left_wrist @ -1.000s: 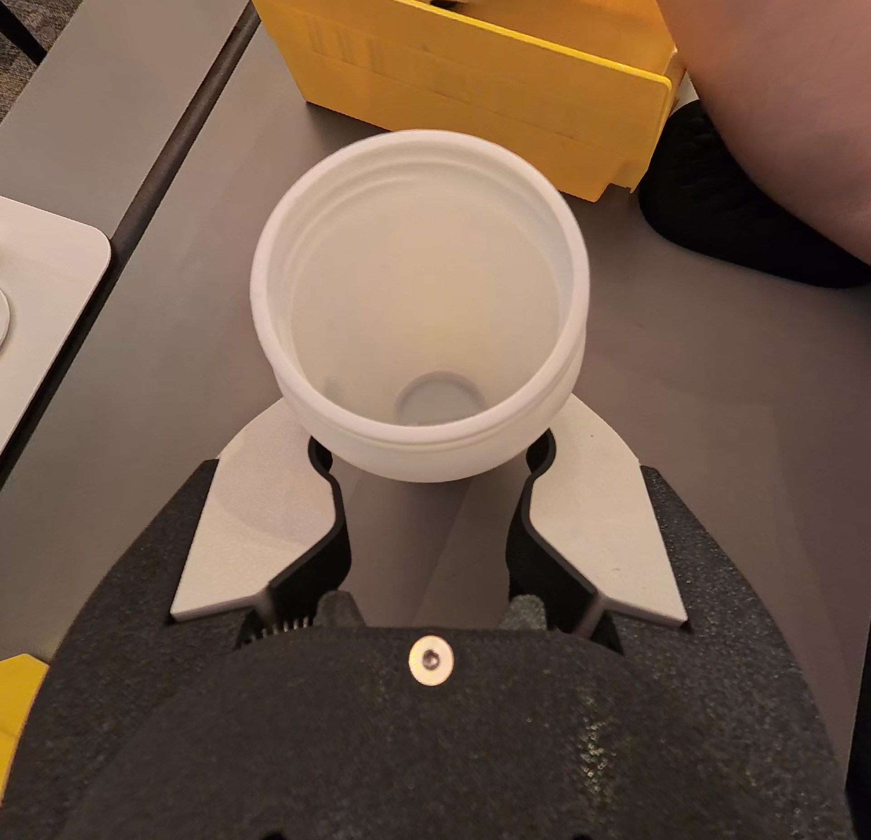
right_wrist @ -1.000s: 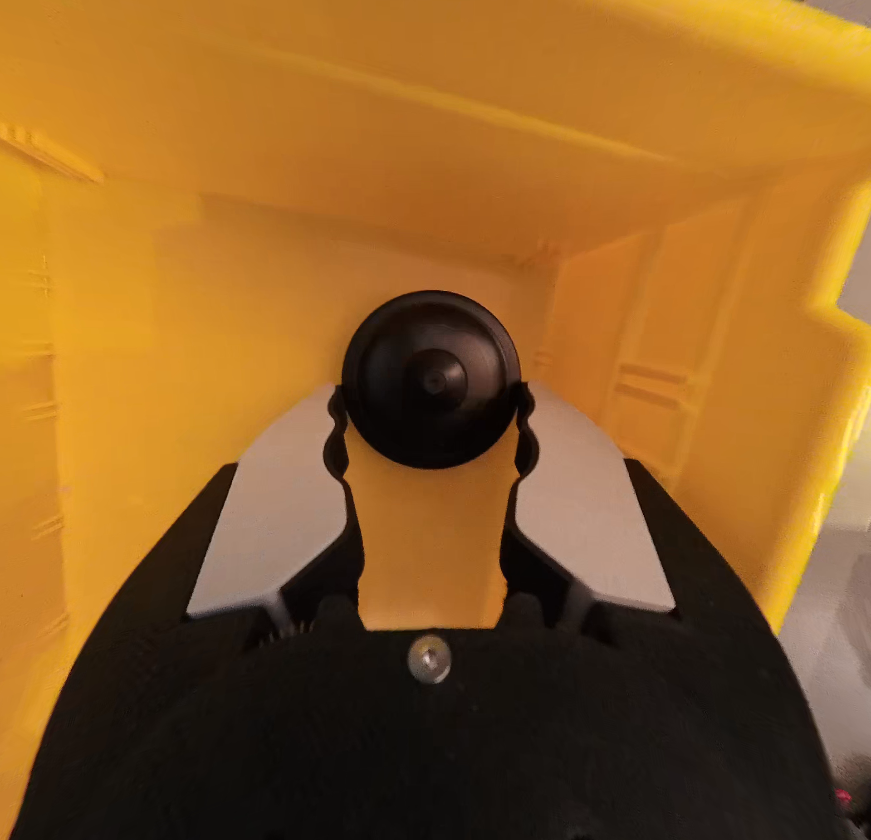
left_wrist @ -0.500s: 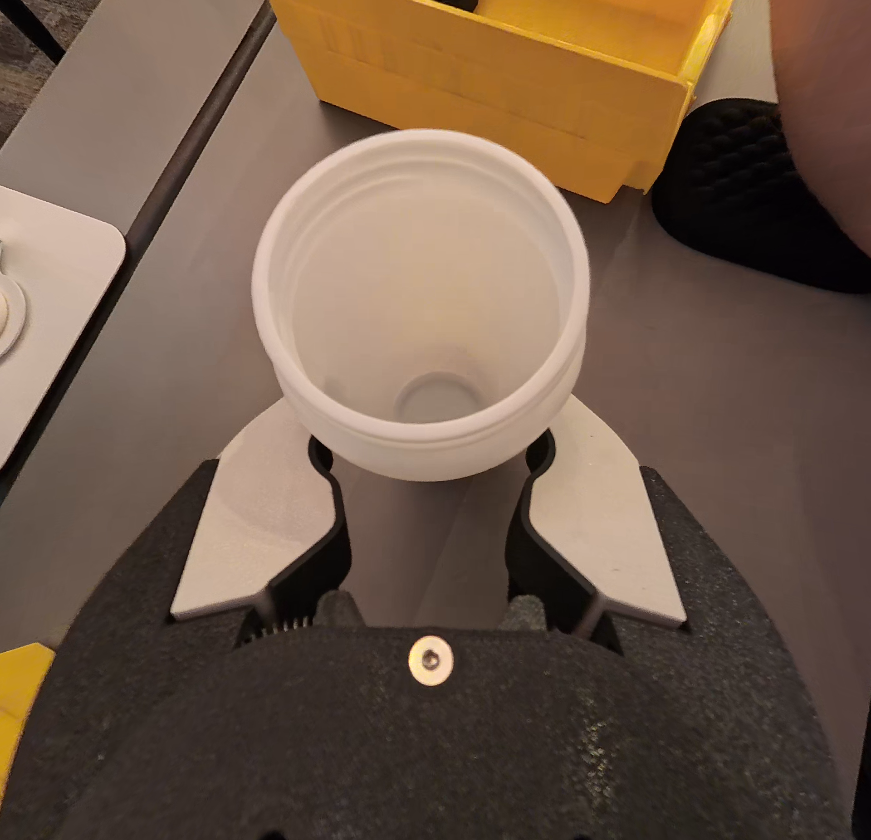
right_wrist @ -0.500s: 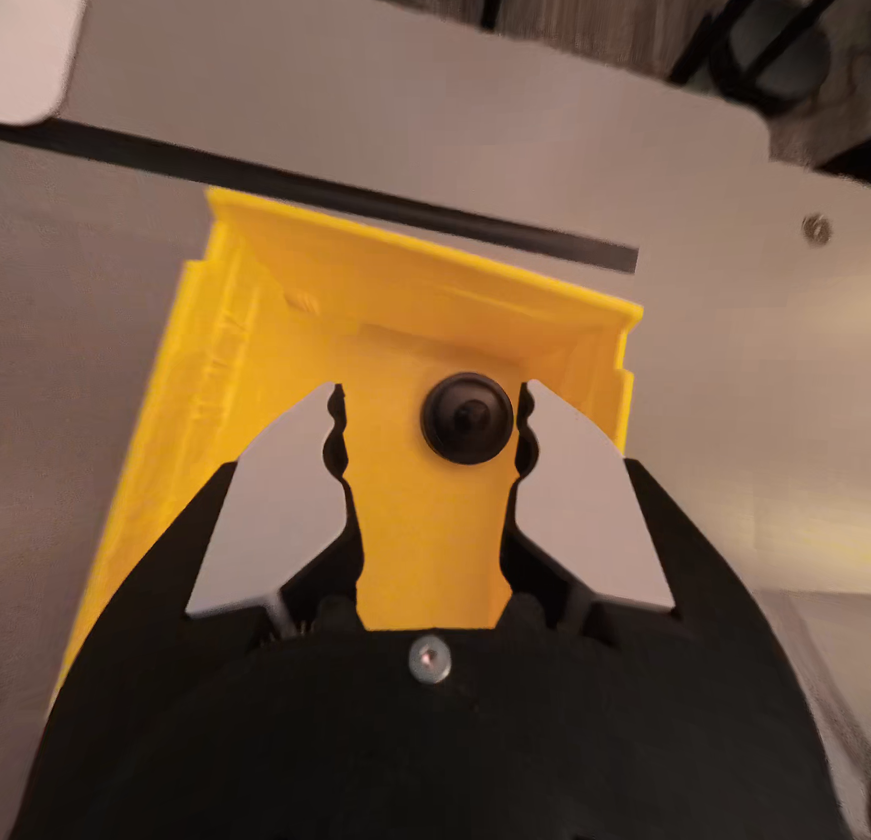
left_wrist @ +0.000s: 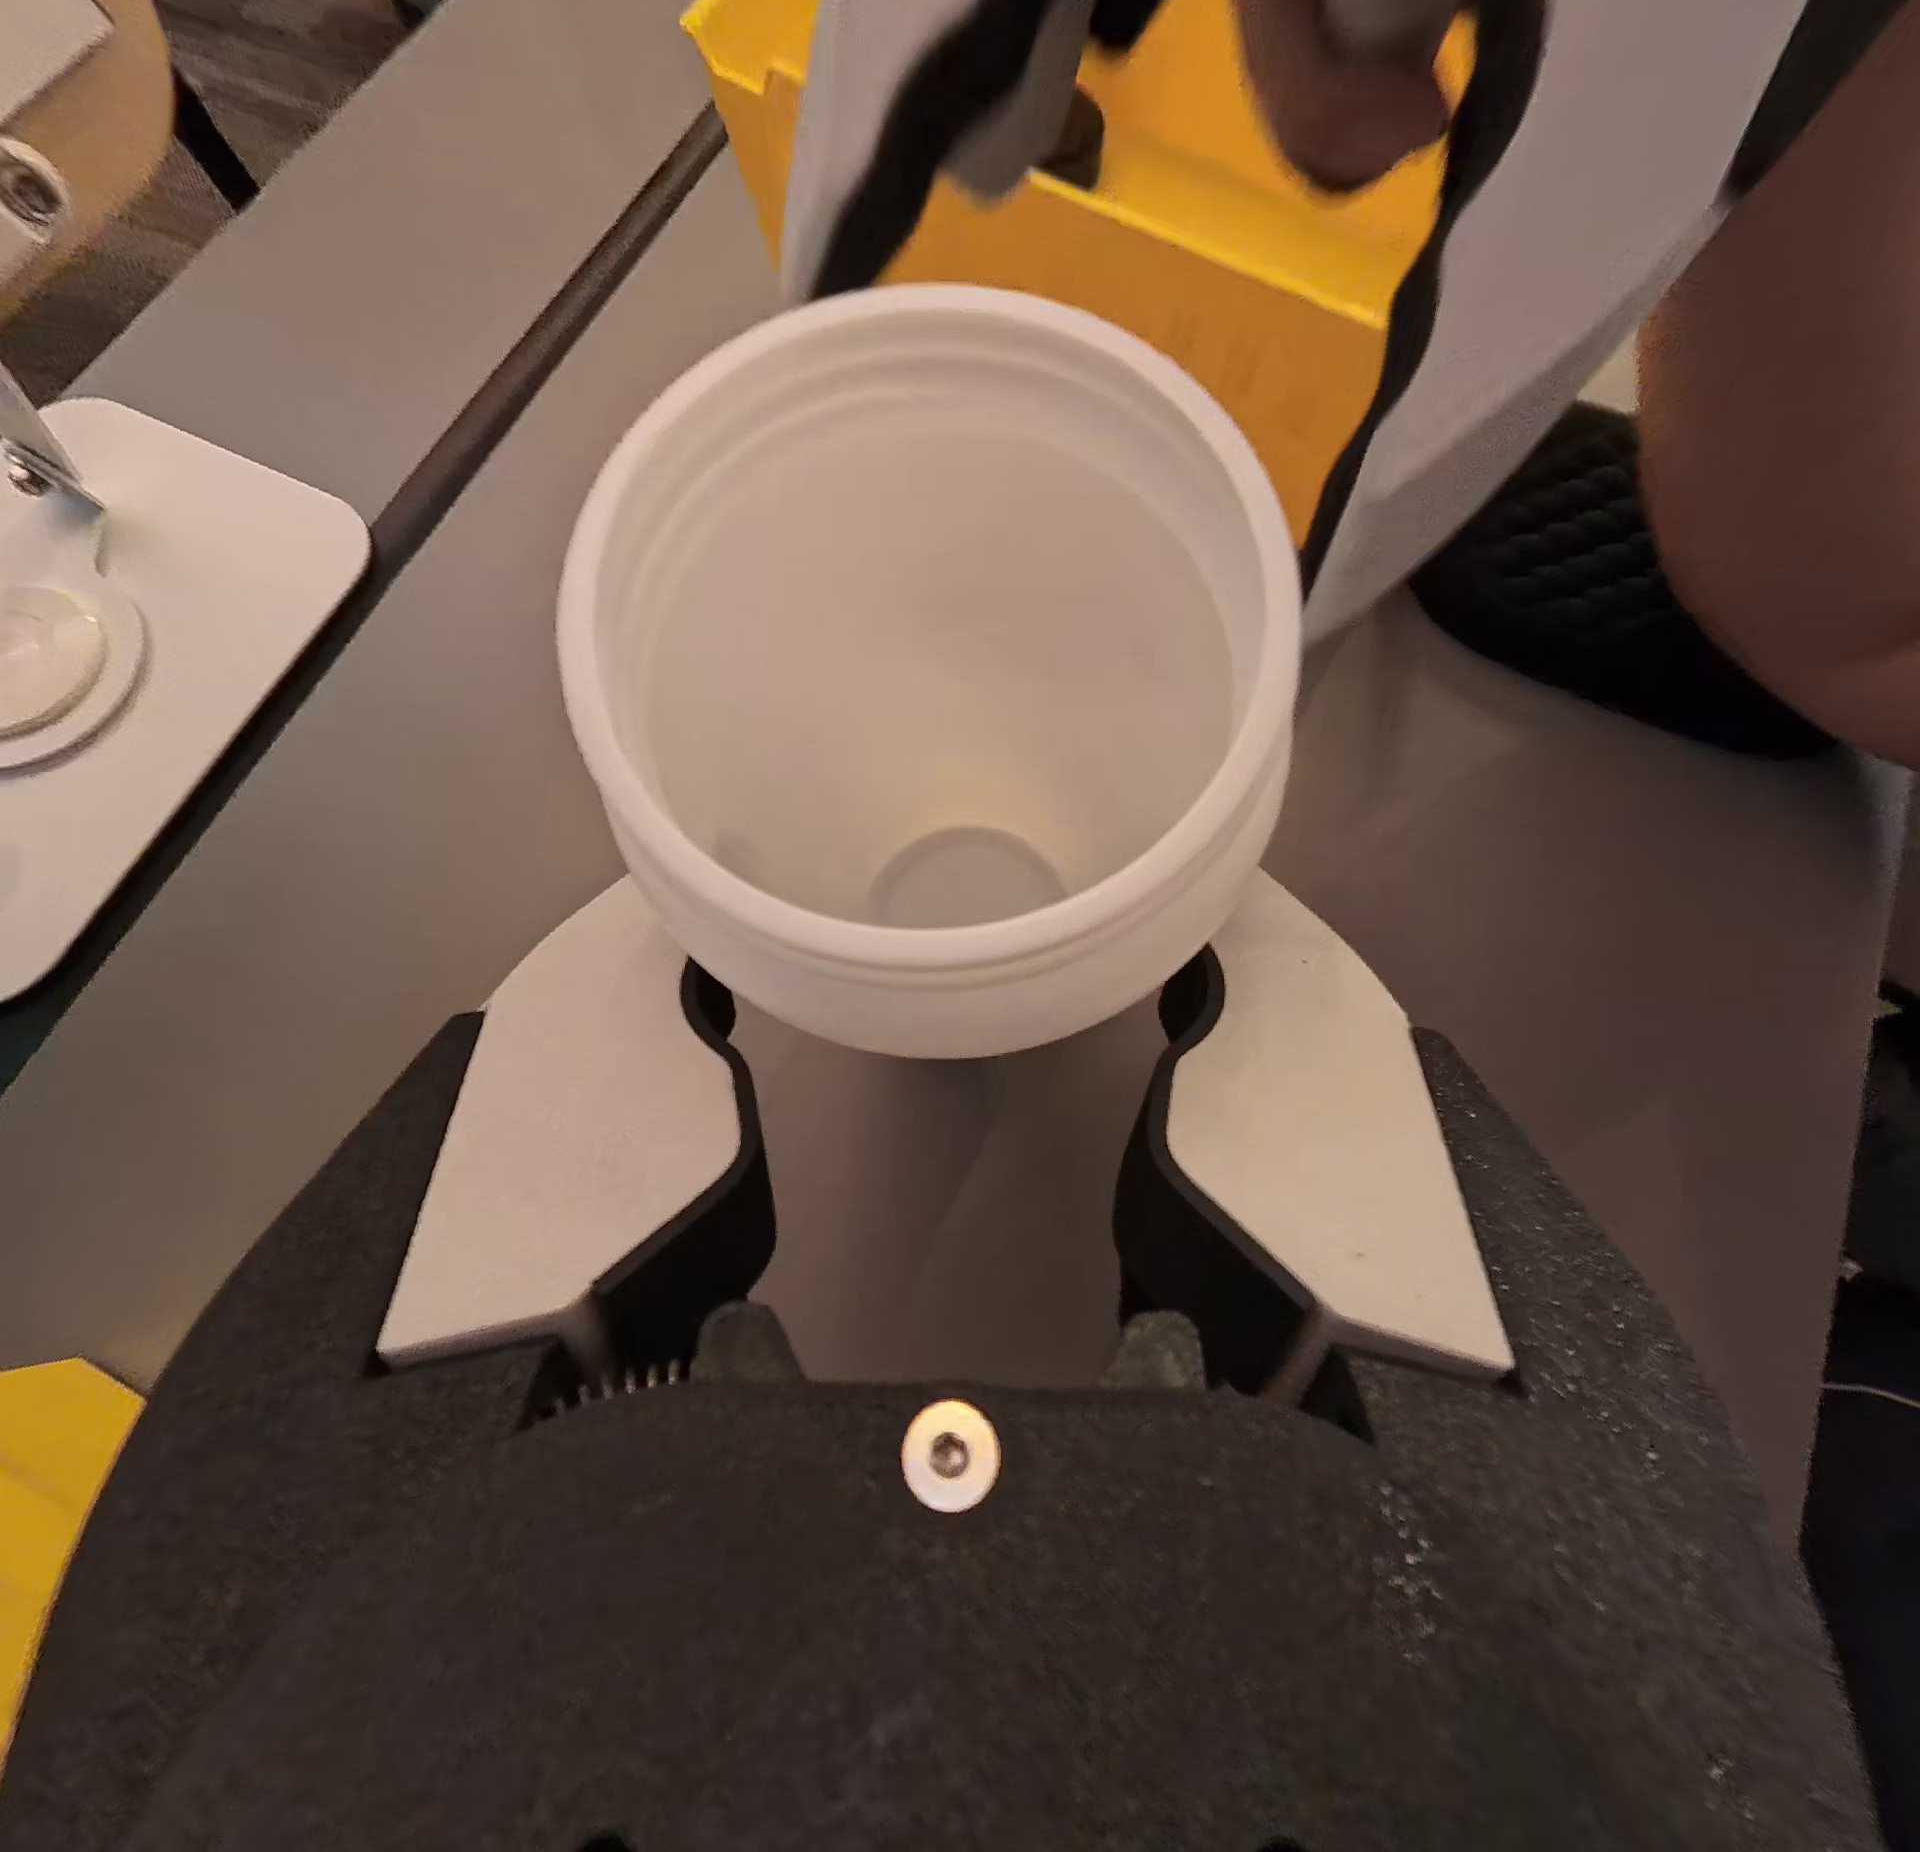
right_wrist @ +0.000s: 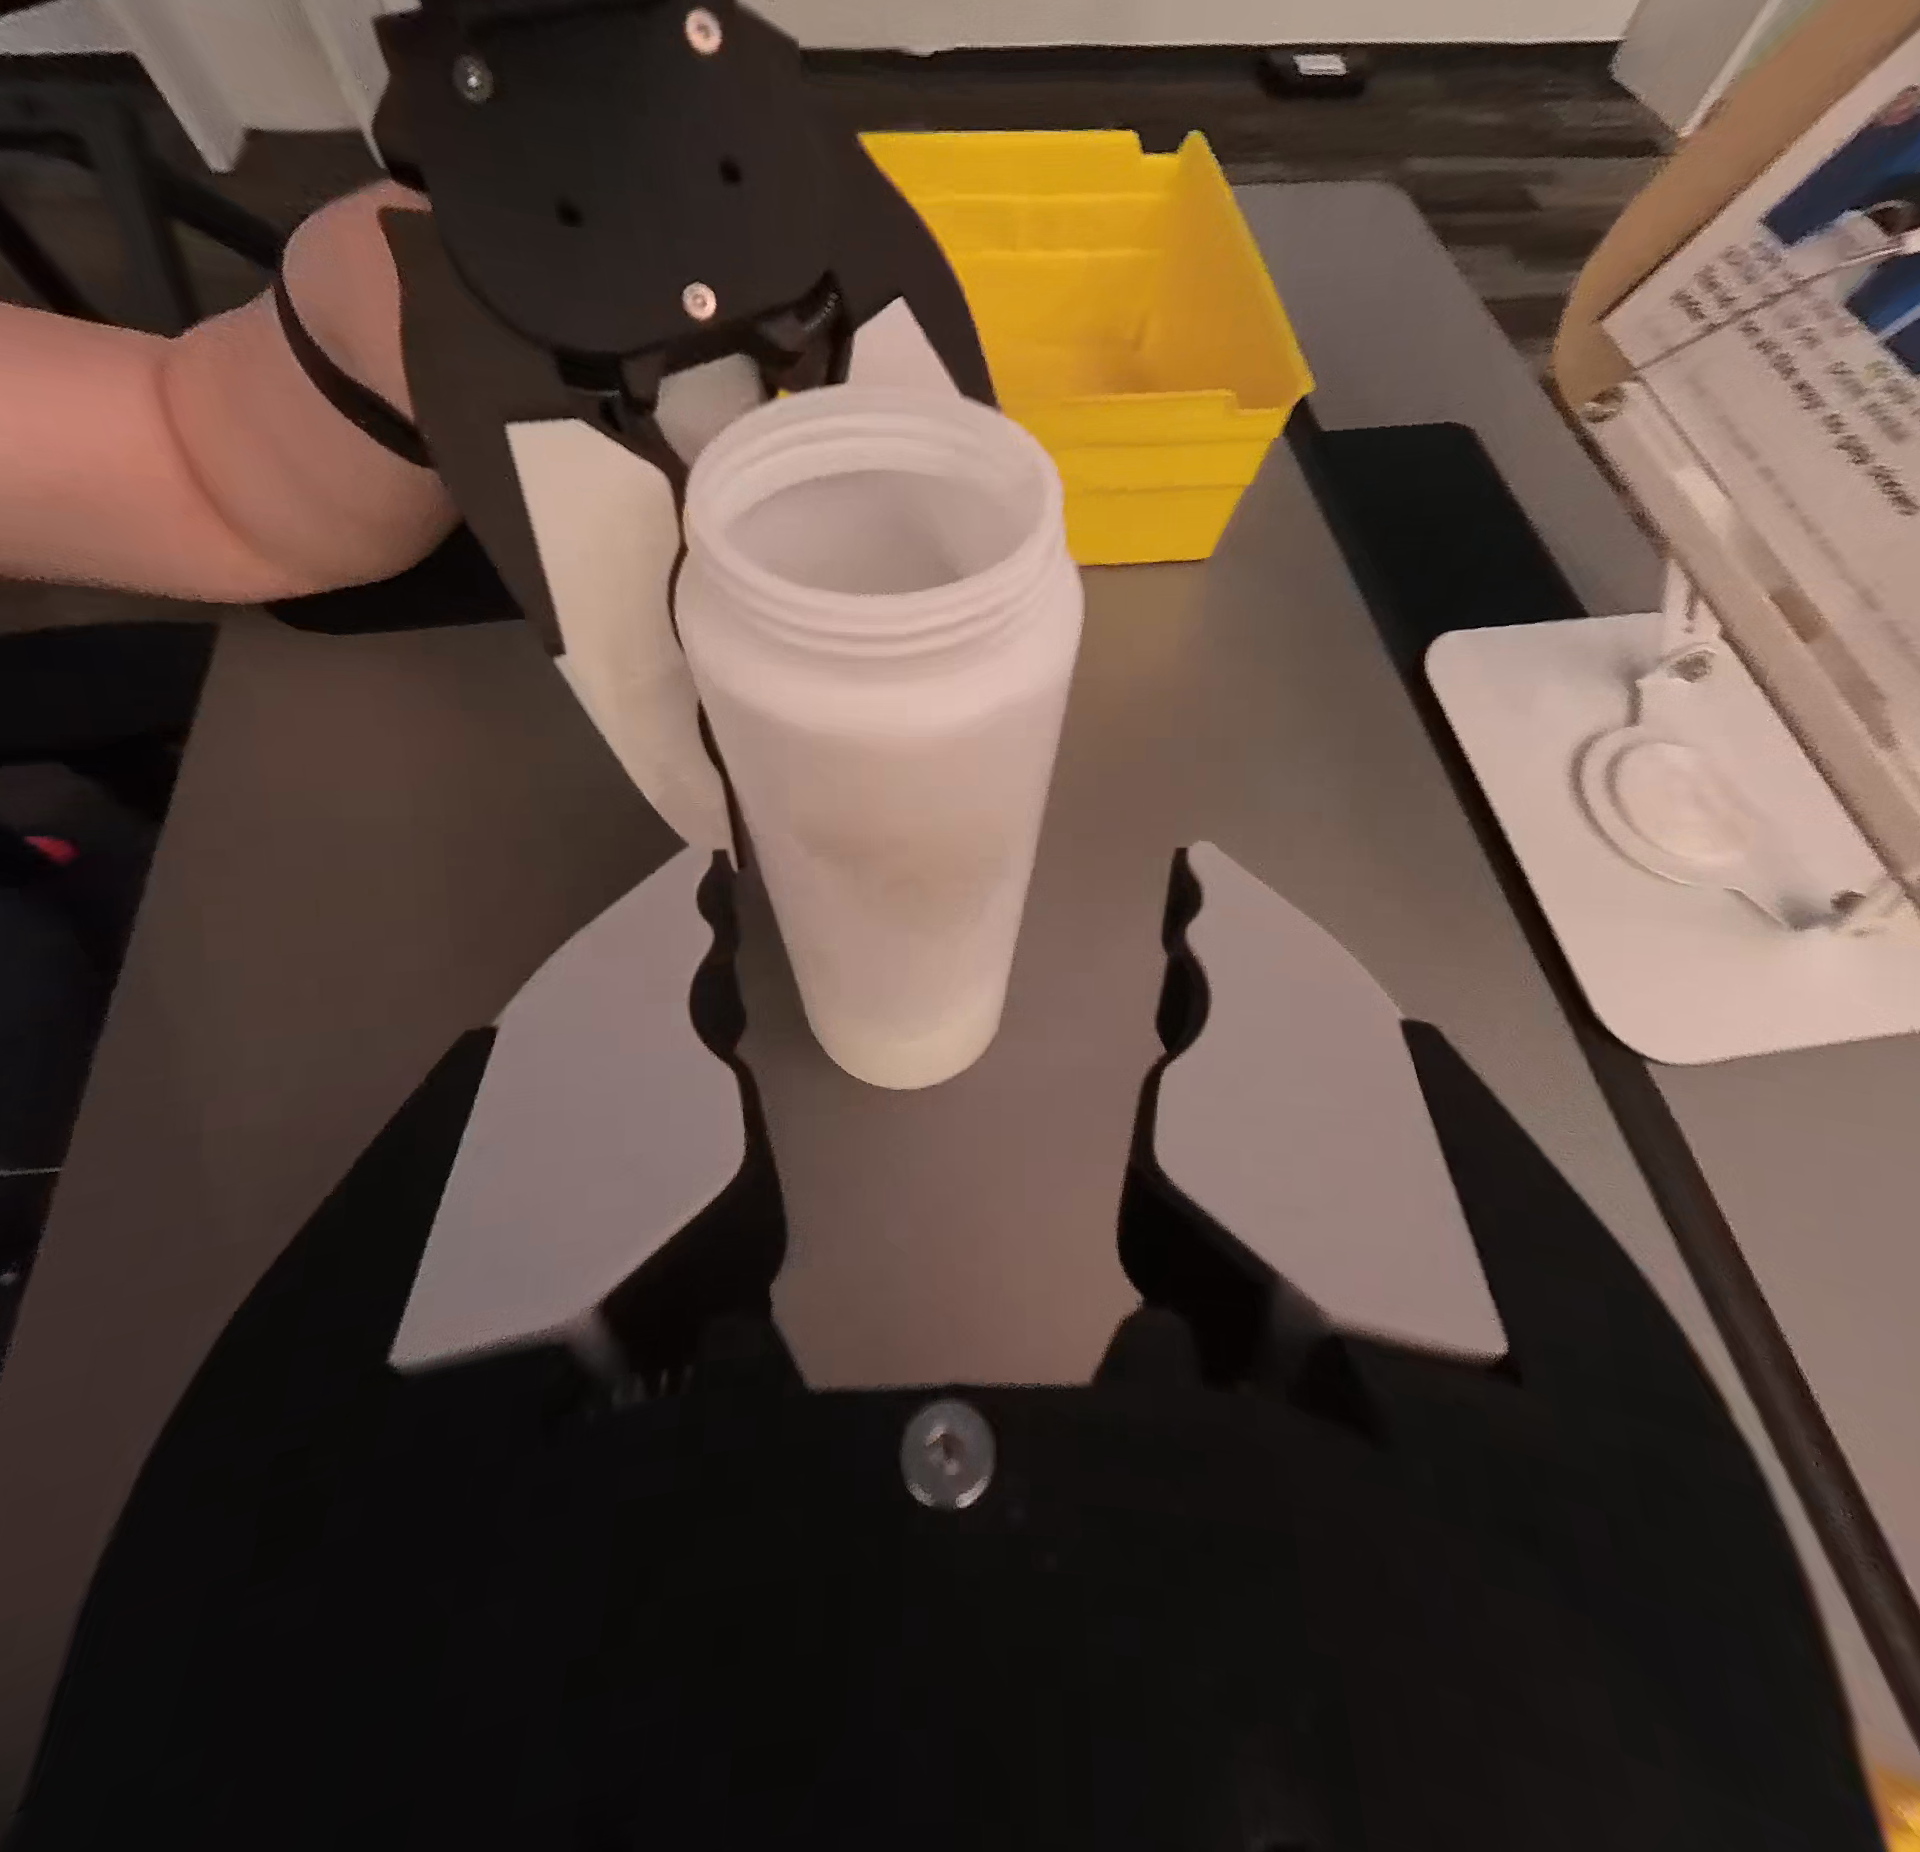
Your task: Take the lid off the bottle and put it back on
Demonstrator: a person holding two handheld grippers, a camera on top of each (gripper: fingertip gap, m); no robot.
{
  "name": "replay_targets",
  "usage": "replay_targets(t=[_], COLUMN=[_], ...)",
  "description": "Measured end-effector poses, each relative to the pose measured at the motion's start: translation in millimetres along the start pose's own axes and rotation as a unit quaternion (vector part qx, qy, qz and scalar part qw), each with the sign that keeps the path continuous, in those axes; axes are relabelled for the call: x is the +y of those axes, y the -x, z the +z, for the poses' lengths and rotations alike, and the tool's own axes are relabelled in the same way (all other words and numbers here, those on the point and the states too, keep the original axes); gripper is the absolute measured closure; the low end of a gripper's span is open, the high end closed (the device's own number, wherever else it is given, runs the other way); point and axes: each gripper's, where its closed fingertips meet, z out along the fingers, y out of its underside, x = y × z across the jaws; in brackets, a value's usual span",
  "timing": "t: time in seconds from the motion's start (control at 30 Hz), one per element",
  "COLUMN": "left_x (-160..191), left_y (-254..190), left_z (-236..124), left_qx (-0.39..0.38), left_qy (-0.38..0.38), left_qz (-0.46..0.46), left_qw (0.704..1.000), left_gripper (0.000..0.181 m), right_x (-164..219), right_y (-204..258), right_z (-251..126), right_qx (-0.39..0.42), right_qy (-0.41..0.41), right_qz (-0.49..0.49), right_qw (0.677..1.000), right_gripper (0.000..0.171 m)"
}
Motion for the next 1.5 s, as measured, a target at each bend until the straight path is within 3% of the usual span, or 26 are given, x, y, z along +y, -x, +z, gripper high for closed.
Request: replay_targets(t=[0.33,0.4,0.57,0.8,1.03,1.2,1.37,1.5], left_x=[-22.9,-23.8,-20.4,-24.1,-38.3,-41.0,-41.3,-41.1], left_y=[-20.2,-20.9,-24.6,-24.4,-8.3,-3.3,-3.6,-5.7], left_z=[-36.1,-37.0,-37.0,-51.1,-91.2,-106.3,-109.4,-107.0], left_qx=[0.064,0.068,0.081,0.099,0.071,0.065,0.064,0.065], left_qy=[-0.066,-0.070,-0.062,-0.077,-0.144,-0.164,-0.166,-0.162], left_qz=[-0.006,-0.005,0.014,0.000,-0.017,-0.023,-0.024,-0.021], left_qw=[0.996,0.995,0.995,0.992,0.987,0.984,0.984,0.984], left_gripper=[0.099,0.099,0.099,0.103,0.107,0.108,0.109,0.110], right_x=[-10.3,-12.4,-6.7,-15.2,-13.8,-26.8,-13.7,17.8], right_y=[30.2,37.4,45.6,48.7,28.2,6.3,-33.8,-57.9], right_z=[36.2,34.5,38.0,32.2,22.0,-24.4,-114.1,-186.9], right_qx=[-0.111,-0.137,-0.158,-0.191,-0.185,-0.138,0.066,0.222], right_qy=[-0.037,-0.045,-0.021,-0.045,-0.059,-0.099,-0.111,-0.115], right_qz=[0.015,0.014,0.012,0.051,0.126,0.185,0.210,0.273], right_qw=[0.993,0.989,0.987,0.979,0.973,0.968,0.969,0.929], right_gripper=[0.081,0.093,0.097,0.097,0.097,0.097,0.097,0.097])
